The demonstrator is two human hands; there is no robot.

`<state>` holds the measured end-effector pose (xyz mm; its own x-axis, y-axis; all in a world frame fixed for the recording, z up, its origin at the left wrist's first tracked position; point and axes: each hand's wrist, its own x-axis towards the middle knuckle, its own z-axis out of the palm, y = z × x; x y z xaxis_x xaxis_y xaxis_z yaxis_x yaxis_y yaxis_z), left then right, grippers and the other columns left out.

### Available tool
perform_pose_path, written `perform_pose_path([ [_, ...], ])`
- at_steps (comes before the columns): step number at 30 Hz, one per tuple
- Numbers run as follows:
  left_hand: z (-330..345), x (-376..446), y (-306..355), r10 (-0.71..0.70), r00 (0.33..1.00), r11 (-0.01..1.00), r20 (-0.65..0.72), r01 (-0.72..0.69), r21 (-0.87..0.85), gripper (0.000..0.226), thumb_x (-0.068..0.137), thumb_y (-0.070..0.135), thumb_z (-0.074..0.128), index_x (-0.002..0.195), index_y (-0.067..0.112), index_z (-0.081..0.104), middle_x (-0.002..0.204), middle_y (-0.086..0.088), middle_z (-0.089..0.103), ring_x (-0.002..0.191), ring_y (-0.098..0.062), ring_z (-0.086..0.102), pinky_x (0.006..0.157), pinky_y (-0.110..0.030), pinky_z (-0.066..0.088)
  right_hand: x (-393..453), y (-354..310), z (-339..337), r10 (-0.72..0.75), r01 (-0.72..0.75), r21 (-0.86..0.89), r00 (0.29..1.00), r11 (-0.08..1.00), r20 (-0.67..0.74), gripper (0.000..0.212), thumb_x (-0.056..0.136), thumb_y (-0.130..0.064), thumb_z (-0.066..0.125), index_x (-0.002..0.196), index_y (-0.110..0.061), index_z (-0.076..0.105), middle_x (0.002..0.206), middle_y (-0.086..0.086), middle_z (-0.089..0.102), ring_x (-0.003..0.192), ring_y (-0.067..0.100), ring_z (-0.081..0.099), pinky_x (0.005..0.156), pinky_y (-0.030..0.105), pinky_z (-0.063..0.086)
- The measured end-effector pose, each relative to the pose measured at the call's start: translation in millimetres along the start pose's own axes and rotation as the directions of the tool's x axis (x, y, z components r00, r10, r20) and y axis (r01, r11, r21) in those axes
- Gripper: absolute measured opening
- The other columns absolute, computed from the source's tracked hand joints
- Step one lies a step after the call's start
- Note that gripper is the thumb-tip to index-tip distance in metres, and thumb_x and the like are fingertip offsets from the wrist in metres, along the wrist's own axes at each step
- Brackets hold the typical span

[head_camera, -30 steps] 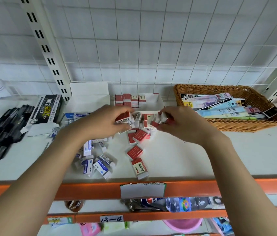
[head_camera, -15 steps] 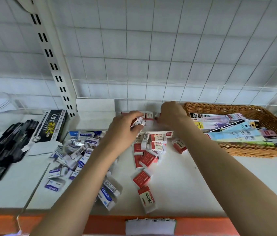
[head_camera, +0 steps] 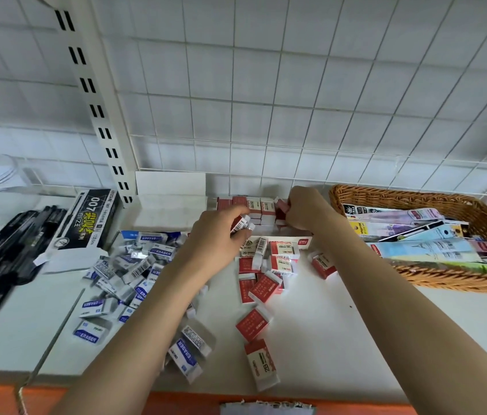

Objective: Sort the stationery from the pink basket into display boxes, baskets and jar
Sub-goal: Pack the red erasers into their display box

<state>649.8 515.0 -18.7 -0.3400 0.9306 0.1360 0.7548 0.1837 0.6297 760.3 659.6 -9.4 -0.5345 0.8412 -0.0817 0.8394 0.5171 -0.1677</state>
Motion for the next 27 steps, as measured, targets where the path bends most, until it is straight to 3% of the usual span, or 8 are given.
perform_pose_path([
  [7, -1, 1, 1, -0.007, 1.000, 1.000, 0.016, 0.007, 0.006, 0.041, 0.091, 0.024, 0.060, 0.131, 0.021, 0.052, 0.120, -0.004, 0.064, 0.097, -0.017, 0.062, 0.075, -0.018, 0.041, 6, -3, 3, 0.034, -0.034, -0.001, 0.998, 0.999, 0.046, 0.022, 0.096, -0.013, 0.045, 0.110, 0.000, 0.055, 0.106, 0.013, 0.060, 0.079, 0.018, 0.046, 0.045, 0.017, 0.028],
  [13, -1, 2, 1, -0.008, 1.000, 1.000, 0.025, 0.008, 0.012, 0.042, 0.090, 0.024, 0.061, 0.131, 0.020, 0.052, 0.122, -0.004, 0.062, 0.101, -0.018, 0.062, 0.077, -0.019, 0.041, 2, -5, -2, 0.039, -0.045, 0.095, 0.997, 0.994, 0.072, 0.024, 0.096, -0.019, 0.047, 0.110, -0.001, 0.055, 0.096, 0.009, 0.054, 0.064, 0.011, 0.040, 0.046, 0.017, 0.028],
  [16, 0, 3, 0, -0.006, 1.000, 1.000, 0.023, 0.006, 0.015, 0.042, 0.090, 0.024, 0.061, 0.130, 0.020, 0.053, 0.120, -0.005, 0.063, 0.098, -0.017, 0.062, 0.075, -0.020, 0.041, 1, -2, -2, 0.042, -0.048, 0.127, 0.998, 0.991, 0.048, 0.029, 0.097, -0.018, 0.041, 0.113, 0.001, 0.056, 0.103, 0.013, 0.059, 0.076, 0.017, 0.046, 0.047, 0.014, 0.030],
  [20, 1, 4, -1, -0.008, 1.000, 1.000, 0.027, 0.007, 0.016, 0.041, 0.090, 0.025, 0.062, 0.129, 0.020, 0.053, 0.119, -0.005, 0.064, 0.100, -0.020, 0.061, 0.079, -0.024, 0.045, -2, 1, 1, 0.085, -0.081, 0.108, 0.996, 0.991, -0.033, 0.022, 0.095, -0.015, 0.046, 0.106, 0.000, 0.058, 0.078, 0.004, 0.052, 0.060, 0.013, 0.044, 0.045, 0.017, 0.030],
  [24, 1, 4, -1, -0.021, 0.999, 1.000, 0.026, 0.021, 0.019, 0.041, 0.089, 0.026, 0.063, 0.128, 0.022, 0.054, 0.119, -0.006, 0.063, 0.101, -0.021, 0.061, 0.082, -0.027, 0.047, -4, 2, 0, 0.085, -0.079, 0.046, 0.985, 0.996, -0.153, 0.019, 0.095, -0.012, 0.048, 0.100, 0.000, 0.062, 0.101, 0.015, 0.064, 0.091, 0.029, 0.062, 0.063, 0.027, 0.041],
  [27, 0, 5, -1, -0.025, 0.999, 0.999, 0.029, 0.024, 0.023, 0.044, 0.089, 0.026, 0.063, 0.131, 0.022, 0.053, 0.122, -0.006, 0.062, 0.105, -0.022, 0.060, 0.086, -0.028, 0.046, -7, -4, 3, -0.013, 0.009, -0.042, 0.994, 0.999, -0.110, 0.018, 0.095, -0.011, 0.048, 0.102, -0.003, 0.062, 0.105, 0.014, 0.063, 0.095, 0.028, 0.060, 0.068, 0.027, 0.043],
])
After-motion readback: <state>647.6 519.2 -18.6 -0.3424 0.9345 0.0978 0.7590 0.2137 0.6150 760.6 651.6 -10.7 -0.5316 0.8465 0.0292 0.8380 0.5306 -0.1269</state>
